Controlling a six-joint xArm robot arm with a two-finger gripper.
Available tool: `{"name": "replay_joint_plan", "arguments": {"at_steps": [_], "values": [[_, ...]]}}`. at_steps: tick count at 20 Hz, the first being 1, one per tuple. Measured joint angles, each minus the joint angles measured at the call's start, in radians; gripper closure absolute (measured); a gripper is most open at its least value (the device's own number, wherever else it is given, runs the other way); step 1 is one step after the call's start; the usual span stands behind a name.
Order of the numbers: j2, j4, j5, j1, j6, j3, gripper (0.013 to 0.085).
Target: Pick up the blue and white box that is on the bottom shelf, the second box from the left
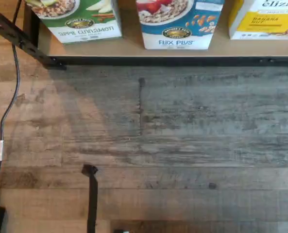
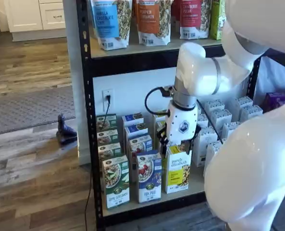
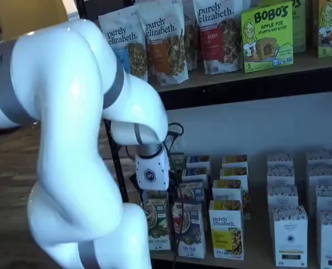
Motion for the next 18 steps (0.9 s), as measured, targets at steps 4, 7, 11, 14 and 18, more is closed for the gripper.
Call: {"name": "replay_joint_plan", "arguments": {"at_steps": [4, 7, 11, 14, 18], "values": [[0.075, 0.029, -0.076, 0.008, -0.021, 0.003, 0.0130], [0.139, 0.071, -0.156, 0.023, -0.050, 0.001, 0.0130], [0.287, 0.009, -0.216, 0.040, 0.017, -0.058, 0.0130], [0.383, -0.033, -0.253, 0.045, 0.057, -0.105, 0.0130], [0.490, -0.044, -0.291, 0.041, 0.062, -0.163, 0.0130]]}}
